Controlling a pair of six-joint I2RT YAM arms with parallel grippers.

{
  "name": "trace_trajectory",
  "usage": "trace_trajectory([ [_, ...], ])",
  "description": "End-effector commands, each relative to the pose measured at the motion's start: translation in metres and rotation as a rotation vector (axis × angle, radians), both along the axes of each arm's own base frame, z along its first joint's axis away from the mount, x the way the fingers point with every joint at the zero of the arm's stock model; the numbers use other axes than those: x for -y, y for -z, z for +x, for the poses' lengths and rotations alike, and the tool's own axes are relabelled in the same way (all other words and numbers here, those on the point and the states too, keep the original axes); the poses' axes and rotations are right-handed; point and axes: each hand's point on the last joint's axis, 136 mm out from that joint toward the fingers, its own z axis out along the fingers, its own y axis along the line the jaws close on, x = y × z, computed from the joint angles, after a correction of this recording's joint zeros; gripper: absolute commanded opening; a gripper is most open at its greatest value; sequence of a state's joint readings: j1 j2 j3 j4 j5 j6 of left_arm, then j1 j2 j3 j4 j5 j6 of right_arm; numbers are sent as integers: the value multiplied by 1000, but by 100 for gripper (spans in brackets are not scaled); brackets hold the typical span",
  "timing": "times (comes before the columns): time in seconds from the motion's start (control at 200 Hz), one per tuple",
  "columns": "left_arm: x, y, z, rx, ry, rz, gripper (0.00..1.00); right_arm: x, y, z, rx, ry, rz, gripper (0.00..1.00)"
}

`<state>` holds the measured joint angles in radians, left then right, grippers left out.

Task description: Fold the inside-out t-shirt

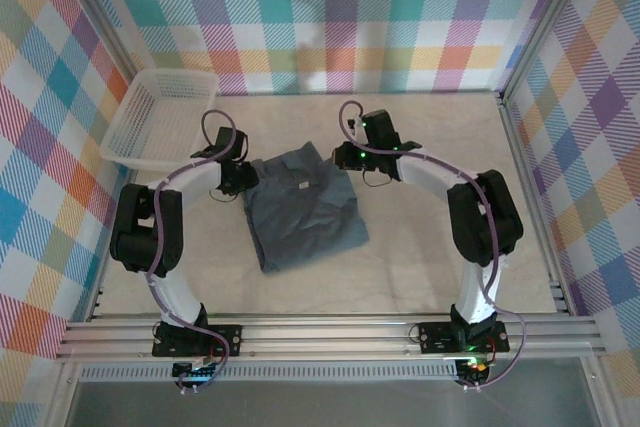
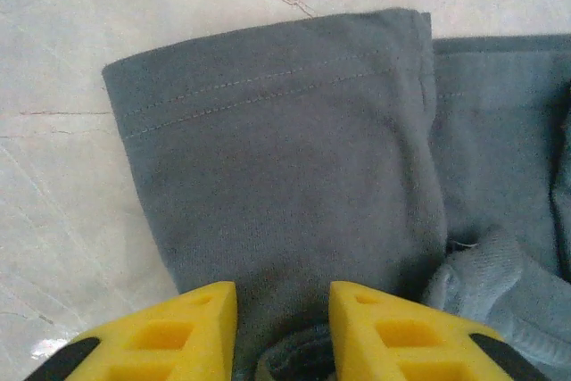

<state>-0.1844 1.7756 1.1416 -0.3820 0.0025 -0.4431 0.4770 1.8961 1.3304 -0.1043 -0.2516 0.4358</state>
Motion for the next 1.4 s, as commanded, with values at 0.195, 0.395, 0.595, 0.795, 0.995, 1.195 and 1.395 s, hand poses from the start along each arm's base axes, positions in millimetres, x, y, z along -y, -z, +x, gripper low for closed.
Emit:
trace_trajectory([
  [0.195, 6, 3, -3, -37, 56, -27, 40, -3, -9, 7, -19, -12, 2, 2],
  [0.395, 3, 4, 4, -43, 61, 2, 8, -1, -15, 4, -17, -9, 7, 2],
  [0.595, -11, -35, 1, 27, 52, 76, 19, -4, -37, 1, 11, -30, 35, 3],
  [0.795, -7, -35, 2, 26, 63, 47, 34, -4, -44, 3, 29, -25, 43, 3],
  [0.995, -2, -14, 2, -26, 63, 21, 34, -6, -33, 3, 3, -26, 38, 3],
  [1.195, 3, -10, 4, -33, 67, -11, 15, -6, -25, 4, -16, -23, 37, 3],
  [1.395, -4, -35, -2, -9, 56, 22, 4, -10, -39, 6, 8, -38, 56, 3],
])
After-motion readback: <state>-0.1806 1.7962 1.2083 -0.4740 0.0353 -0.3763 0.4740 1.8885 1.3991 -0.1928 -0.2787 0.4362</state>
